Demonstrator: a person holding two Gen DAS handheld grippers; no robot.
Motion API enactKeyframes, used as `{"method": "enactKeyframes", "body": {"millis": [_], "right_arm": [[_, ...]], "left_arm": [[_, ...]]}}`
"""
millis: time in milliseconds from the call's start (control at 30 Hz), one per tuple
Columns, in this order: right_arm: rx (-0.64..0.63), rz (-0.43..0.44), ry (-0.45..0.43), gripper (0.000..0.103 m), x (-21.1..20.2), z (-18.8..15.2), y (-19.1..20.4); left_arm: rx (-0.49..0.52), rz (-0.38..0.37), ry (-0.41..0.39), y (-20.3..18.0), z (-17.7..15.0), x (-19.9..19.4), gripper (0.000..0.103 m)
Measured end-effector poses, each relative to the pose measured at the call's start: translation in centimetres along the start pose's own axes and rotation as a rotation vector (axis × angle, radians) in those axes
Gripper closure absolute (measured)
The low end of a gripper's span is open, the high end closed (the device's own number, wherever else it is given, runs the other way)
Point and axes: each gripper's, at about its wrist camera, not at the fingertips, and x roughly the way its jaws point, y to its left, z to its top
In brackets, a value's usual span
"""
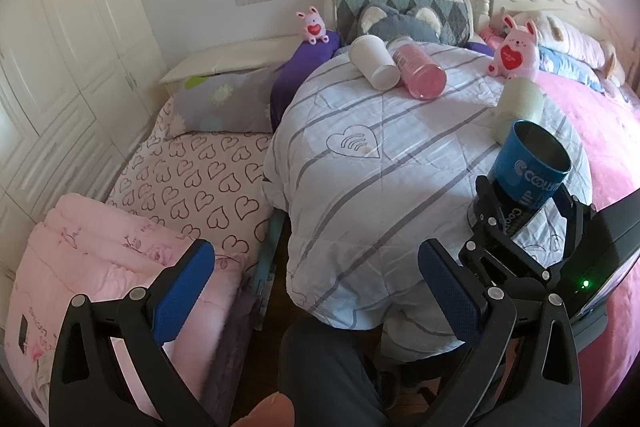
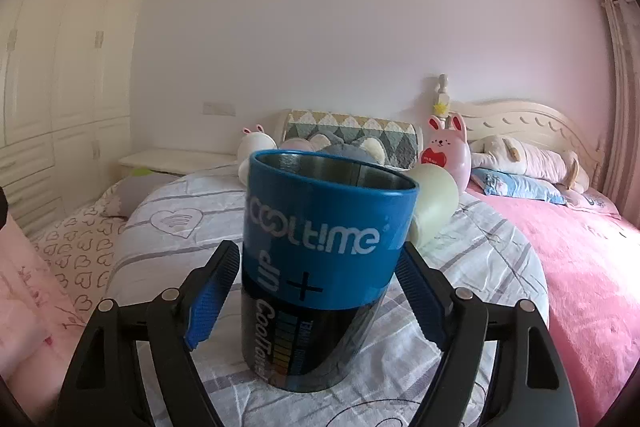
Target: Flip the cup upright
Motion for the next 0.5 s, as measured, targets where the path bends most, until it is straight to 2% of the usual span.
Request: {"method": "enactKeyframes", "body": {"millis": [400,500], "right_arm": [[0.016,0.053,0.020,0.021,-2.2,1.5,-1.5],[0.036,0.080,0.030,0.011,-3.8,2.9,-2.6]], "left_arm": [[-0.038,0.001,-0.043,-0.6,0.2,-2.4,0.000],[-0.061,-0.001,-0.063,-0.9,0.2,-3.1,0.000]]}}
